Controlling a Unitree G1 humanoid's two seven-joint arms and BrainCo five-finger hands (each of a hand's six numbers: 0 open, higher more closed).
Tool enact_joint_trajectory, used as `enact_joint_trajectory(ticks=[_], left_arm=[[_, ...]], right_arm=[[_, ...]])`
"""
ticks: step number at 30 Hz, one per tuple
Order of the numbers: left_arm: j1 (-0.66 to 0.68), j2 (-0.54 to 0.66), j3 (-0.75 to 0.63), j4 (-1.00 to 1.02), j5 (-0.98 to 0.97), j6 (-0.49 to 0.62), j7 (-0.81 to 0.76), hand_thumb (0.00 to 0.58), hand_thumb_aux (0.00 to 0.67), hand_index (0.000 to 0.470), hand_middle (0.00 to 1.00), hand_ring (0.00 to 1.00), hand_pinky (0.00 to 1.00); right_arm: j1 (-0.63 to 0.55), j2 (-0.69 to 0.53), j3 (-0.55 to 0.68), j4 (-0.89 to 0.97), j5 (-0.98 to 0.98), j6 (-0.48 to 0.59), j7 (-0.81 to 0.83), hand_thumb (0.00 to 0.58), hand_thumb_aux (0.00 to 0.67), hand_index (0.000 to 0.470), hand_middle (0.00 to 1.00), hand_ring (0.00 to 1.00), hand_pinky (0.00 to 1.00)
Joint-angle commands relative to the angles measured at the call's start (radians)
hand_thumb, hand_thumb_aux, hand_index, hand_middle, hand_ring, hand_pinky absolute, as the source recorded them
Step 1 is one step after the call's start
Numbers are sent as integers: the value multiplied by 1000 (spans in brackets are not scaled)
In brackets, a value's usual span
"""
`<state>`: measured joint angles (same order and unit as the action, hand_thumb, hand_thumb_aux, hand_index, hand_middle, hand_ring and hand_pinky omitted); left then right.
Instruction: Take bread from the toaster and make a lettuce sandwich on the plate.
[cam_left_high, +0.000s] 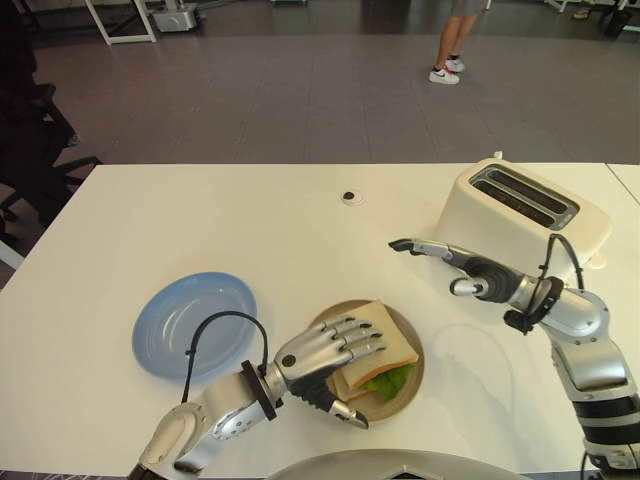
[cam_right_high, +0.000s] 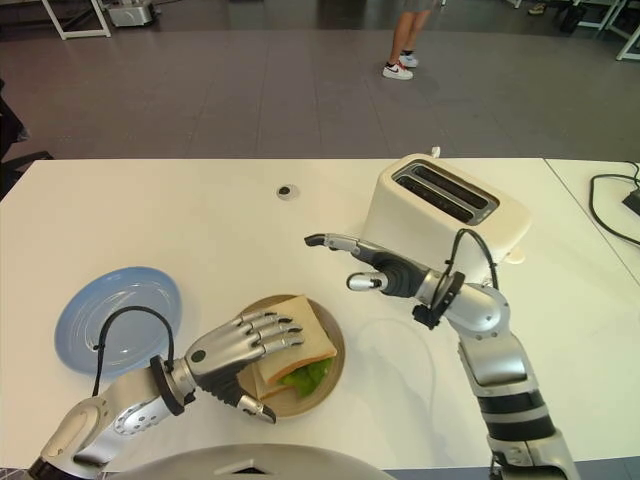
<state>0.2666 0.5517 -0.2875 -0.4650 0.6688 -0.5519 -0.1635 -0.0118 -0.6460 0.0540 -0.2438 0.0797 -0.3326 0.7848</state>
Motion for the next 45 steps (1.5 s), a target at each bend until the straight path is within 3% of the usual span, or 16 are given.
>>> enact_joint_trajectory(ticks=[1,2,3,4,5,6,11,14,17,24,28,35,38,40,41,45], left_arm=[[97,61,116,-210,-459,58,-74,0,0,0,43,43,43],[142,95,170,-250,-545,74,-99,0,0,0,78,78,78],[192,129,217,-267,-586,80,-131,0,0,0,67,67,67],[247,163,259,-259,-580,72,-166,258,171,120,322,322,322],[298,193,281,-241,-570,76,-206,557,536,376,992,992,992],[350,222,300,-213,-548,68,-242,580,670,470,1000,1000,1000],[522,293,369,-165,-487,47,-360,580,670,470,1000,1000,1000],[519,318,394,-148,-489,49,-410,580,670,470,1000,1000,1000],[472,294,302,-101,-352,40,-431,580,670,470,1000,1000,1000],[197,141,31,140,227,-32,-221,580,670,470,1000,1000,1000],[112,113,7,196,303,-47,-96,580,670,470,1000,1000,1000],[-229,29,-42,509,332,-24,73,580,670,470,1000,1000,1000],[-456,-9,-73,802,339,-26,163,580,670,470,1000,1000,1000],[-548,-29,-97,951,346,-27,223,580,670,470,1000,1000,1000],[-581,-37,-116,1007,354,-30,250,580,670,470,1000,1000,1000],[-665,-59,-180,1131,363,-43,337,580,670,470,1000,1000,1000]], right_arm=[[146,-123,-65,-64,72,-133,115,0,0,0,0,0,0],[186,-144,-71,-79,101,-144,142,0,0,0,0,0,0],[226,-162,-68,-90,111,-161,162,0,0,0,561,561,561],[266,-178,-57,-96,99,-187,180,310,213,149,1000,1000,1000],[302,-192,-44,-98,76,-217,194,508,434,304,1000,1000,1000],[331,-204,-31,-91,43,-257,204,580,670,470,1000,1000,1000],[373,-213,19,-8,-73,-362,199,580,670,470,1000,1000,1000],[408,-213,60,-9,-109,-386,191,580,670,470,1000,1000,1000],[387,-191,99,26,-197,-417,159,580,670,470,1000,1000,1000],[275,-11,220,321,-723,-479,-221,580,670,470,1000,1000,1000],[196,38,281,436,-837,-455,-372,580,670,470,1000,1000,1000],[-160,185,440,924,-1011,-270,-713,580,670,470,1000,1000,1000],[-321,248,480,1114,-993,-225,-799,563,554,389,984,984,984],[-399,281,505,1200,-972,-221,-837,561,549,385,969,969,969],[-428,293,517,1236,-965,-220,-857,562,552,387,875,875,875],[-492,315,547,1320,-929,-245,-926,560,547,383,851,851,851]])
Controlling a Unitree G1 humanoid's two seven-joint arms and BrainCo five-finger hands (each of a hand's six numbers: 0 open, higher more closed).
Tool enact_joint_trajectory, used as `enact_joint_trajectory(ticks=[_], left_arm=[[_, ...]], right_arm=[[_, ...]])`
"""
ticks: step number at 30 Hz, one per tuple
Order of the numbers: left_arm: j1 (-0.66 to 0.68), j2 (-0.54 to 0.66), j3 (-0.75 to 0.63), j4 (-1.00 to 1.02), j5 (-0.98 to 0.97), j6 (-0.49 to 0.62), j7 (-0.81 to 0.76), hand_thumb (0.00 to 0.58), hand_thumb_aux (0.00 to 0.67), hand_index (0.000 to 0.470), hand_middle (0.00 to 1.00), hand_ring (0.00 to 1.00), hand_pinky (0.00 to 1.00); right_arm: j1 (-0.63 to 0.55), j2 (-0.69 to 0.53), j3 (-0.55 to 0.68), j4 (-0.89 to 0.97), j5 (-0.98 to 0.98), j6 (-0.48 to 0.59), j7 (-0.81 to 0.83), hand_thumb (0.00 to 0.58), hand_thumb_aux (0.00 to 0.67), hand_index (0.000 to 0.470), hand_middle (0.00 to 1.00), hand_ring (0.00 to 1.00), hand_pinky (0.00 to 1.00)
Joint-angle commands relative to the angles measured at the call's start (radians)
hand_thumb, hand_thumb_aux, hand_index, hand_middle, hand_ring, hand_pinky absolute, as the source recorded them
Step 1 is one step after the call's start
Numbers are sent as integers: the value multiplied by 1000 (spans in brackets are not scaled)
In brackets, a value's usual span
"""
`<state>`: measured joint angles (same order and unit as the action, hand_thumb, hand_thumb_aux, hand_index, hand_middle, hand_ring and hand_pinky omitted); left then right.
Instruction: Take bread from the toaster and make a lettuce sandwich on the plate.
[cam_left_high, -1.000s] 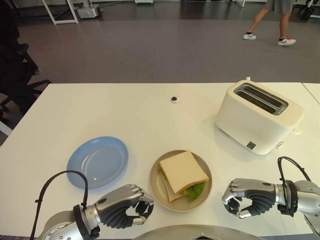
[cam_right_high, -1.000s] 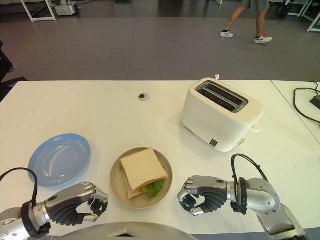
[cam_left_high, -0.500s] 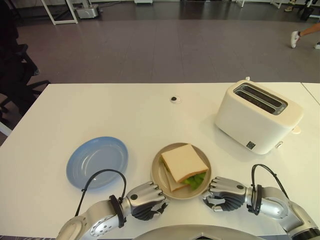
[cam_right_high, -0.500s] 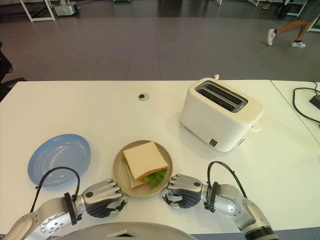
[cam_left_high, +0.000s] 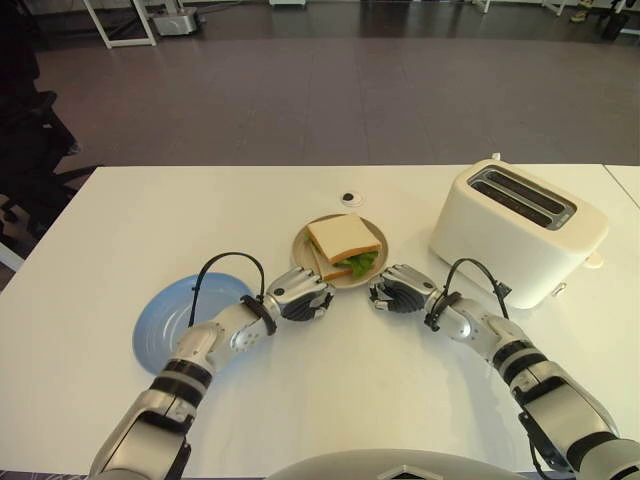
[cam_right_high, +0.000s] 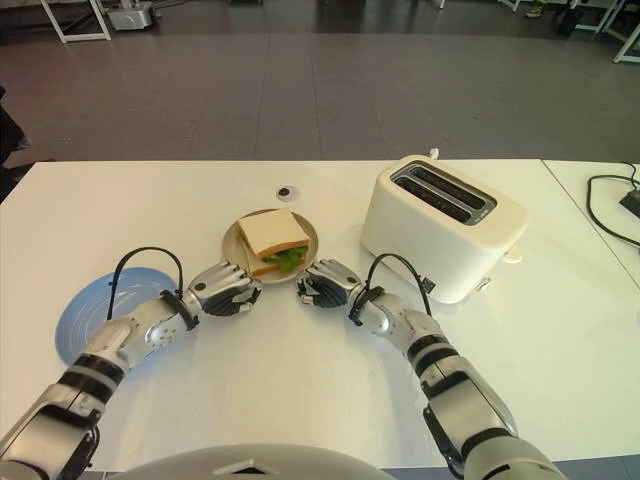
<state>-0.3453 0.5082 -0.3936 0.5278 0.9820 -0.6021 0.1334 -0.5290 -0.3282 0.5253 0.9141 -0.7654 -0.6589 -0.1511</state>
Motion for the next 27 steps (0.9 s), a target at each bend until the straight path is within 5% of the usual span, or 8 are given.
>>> enact_joint_trajectory(ticks=[1,6,8,11,12,13,15,27], left_arm=[[-61,-12,-86,150,46,3,57,580,670,470,1000,1000,1000],[23,61,-80,-39,-9,-8,61,580,670,470,1000,1000,1000],[138,110,-20,-266,-79,5,14,558,539,378,1000,1000,1000],[364,166,119,-656,-235,52,-68,438,339,238,878,878,878],[447,167,162,-771,-309,66,-89,227,147,103,733,733,733],[523,156,184,-860,-408,76,-103,53,32,22,502,502,502],[632,97,170,-932,-662,71,-104,0,0,0,0,0,0],[553,-108,127,-487,-996,-135,-264,0,0,0,0,0,0]], right_arm=[[18,-4,84,172,-77,71,-7,556,533,374,851,851,851],[54,-67,58,85,-1,-9,-60,476,386,271,659,659,659],[115,-130,15,-51,48,-44,-53,425,323,227,486,486,486],[276,-246,-79,-362,204,-123,17,190,121,85,0,0,0],[340,-276,-97,-466,337,-151,76,0,0,0,0,0,0],[400,-300,-101,-560,490,-174,134,0,0,0,0,0,0],[491,-317,-77,-701,811,-181,260,0,0,0,0,0,0],[532,-121,-247,-654,1136,-44,542,0,0,0,0,0,0]])
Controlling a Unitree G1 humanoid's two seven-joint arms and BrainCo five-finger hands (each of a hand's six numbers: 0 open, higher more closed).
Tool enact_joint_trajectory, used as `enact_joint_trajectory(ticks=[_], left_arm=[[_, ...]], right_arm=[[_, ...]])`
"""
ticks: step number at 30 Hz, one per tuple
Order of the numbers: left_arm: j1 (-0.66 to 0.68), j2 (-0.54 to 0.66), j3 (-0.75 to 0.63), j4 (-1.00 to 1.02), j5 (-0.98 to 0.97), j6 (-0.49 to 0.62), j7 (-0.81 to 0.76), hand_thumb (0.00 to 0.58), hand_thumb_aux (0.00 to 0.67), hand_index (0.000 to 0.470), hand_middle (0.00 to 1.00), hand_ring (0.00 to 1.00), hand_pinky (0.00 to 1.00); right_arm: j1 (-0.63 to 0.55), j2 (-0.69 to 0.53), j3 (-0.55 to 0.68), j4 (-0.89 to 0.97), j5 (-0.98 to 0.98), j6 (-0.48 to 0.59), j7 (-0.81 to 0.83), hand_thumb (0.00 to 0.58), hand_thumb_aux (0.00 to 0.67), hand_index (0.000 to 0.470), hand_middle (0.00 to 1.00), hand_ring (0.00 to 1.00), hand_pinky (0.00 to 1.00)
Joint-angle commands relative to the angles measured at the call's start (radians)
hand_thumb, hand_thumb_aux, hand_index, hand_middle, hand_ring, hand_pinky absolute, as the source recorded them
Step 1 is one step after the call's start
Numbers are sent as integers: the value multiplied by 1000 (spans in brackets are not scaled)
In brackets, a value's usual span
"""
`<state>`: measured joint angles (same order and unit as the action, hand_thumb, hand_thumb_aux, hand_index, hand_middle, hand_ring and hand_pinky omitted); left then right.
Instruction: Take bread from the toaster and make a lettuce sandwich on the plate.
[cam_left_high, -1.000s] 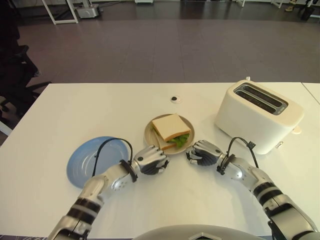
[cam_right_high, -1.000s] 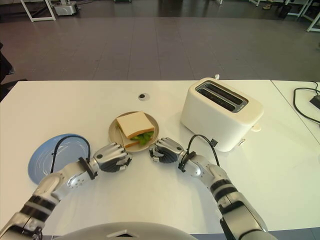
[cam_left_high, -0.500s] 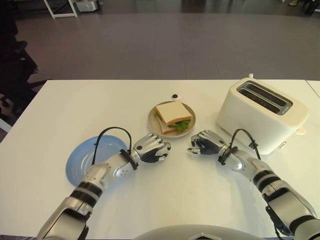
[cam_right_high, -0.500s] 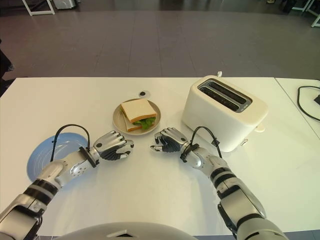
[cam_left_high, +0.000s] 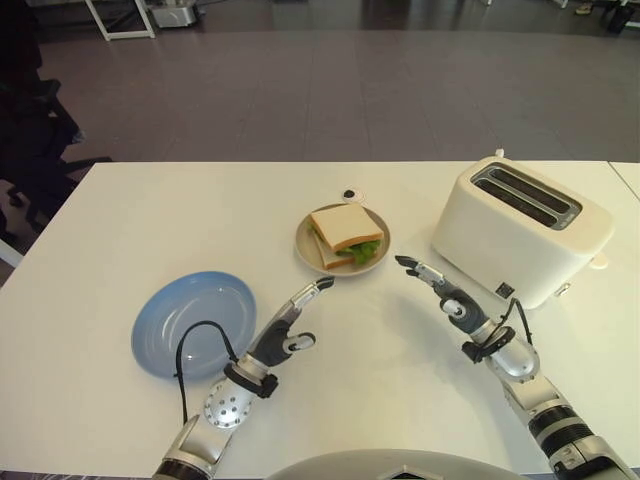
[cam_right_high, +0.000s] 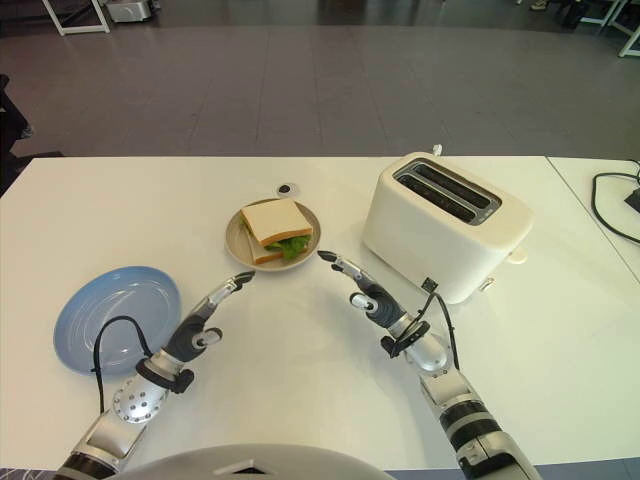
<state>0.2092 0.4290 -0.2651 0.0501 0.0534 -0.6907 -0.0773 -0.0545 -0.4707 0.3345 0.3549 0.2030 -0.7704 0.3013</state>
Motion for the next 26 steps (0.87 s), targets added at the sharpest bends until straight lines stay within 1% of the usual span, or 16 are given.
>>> enact_joint_trajectory(ticks=[1,4,7,9,11,13,21,26], left_arm=[[-5,-38,-4,-19,-105,-59,-76,0,0,0,0,0,0],[-24,-65,-8,-21,-232,-56,-159,0,0,0,0,0,0],[-46,-86,-6,-14,-365,-21,-261,0,0,0,0,0,0],[-50,-93,2,-18,-414,-12,-315,0,0,0,0,0,0],[-23,-99,15,-38,-411,-32,-340,0,0,0,0,0,0],[8,-107,17,-59,-413,-44,-366,0,0,0,0,0,0],[73,-133,2,-111,-416,-15,-438,0,0,0,0,0,0],[98,-149,7,-139,-402,11,-452,0,0,0,0,0,0]], right_arm=[[83,26,-73,-137,230,96,121,0,0,0,0,0,0],[151,42,-123,-224,313,142,167,0,0,0,0,0,0],[215,61,-174,-306,404,192,220,0,0,0,0,0,0],[238,74,-208,-345,470,244,256,0,0,0,0,0,0],[231,85,-235,-370,553,325,304,0,0,0,0,0,0],[224,97,-254,-383,582,373,345,0,0,0,0,0,0],[246,146,-315,-426,572,445,445,0,0,0,0,0,0],[250,172,-325,-437,545,479,482,0,0,0,0,0,0]])
